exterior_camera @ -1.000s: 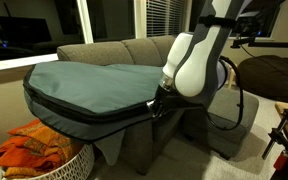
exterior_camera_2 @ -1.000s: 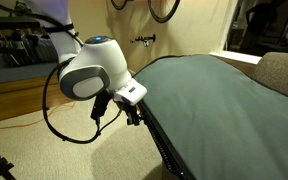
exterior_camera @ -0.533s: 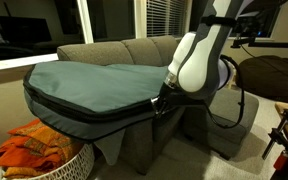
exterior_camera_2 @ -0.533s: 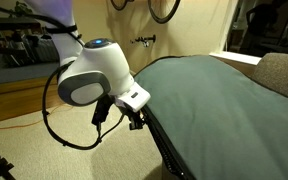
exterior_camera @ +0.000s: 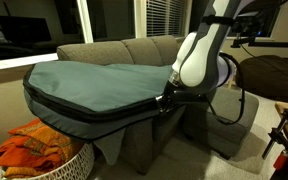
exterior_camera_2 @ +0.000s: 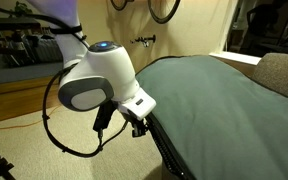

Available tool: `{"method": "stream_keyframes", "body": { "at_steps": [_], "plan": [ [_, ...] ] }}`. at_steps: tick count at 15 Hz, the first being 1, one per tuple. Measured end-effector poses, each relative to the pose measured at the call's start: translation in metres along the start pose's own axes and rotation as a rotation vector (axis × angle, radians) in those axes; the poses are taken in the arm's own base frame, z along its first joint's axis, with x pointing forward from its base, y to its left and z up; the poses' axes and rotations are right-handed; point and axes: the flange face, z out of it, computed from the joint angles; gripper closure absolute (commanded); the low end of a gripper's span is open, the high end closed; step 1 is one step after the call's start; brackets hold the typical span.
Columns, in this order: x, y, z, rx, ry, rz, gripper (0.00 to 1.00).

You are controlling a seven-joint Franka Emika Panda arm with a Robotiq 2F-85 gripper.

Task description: Move the zip to the right

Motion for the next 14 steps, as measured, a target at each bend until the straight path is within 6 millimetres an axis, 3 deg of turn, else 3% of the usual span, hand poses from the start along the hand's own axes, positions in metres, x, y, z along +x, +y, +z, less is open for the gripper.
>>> {"method": "stream_keyframes", "body": {
  "at_steps": [8,14],
  "plan": [
    [0.002,0.015,0.0,-0.001,-0.012,0.03,0.99],
    [0.001,0.016,-0.001,0.006,-0.008,0.031,0.99]
  ]
}}
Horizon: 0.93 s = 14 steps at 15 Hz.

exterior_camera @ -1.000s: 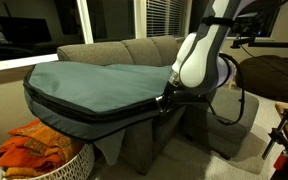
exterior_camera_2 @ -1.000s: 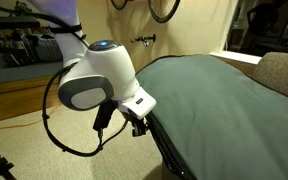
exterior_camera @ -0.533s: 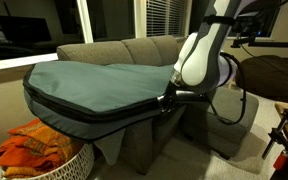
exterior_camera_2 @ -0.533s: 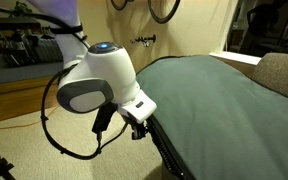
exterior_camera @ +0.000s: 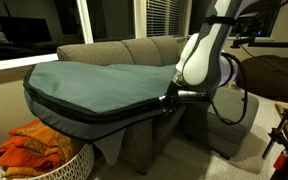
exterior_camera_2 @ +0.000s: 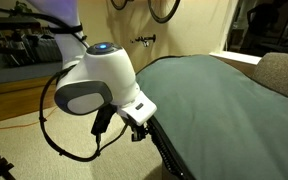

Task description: Move the zip to the right

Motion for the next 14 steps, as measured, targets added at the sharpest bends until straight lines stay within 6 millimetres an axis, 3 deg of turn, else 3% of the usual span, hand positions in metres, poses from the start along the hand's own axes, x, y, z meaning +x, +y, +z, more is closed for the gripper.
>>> {"method": "stream_keyframes", "body": {
  "at_steps": [14],
  "plan": [
    [-0.003,0.019,-0.006,0.028,0.016,0.012,0.99]
  ]
}}
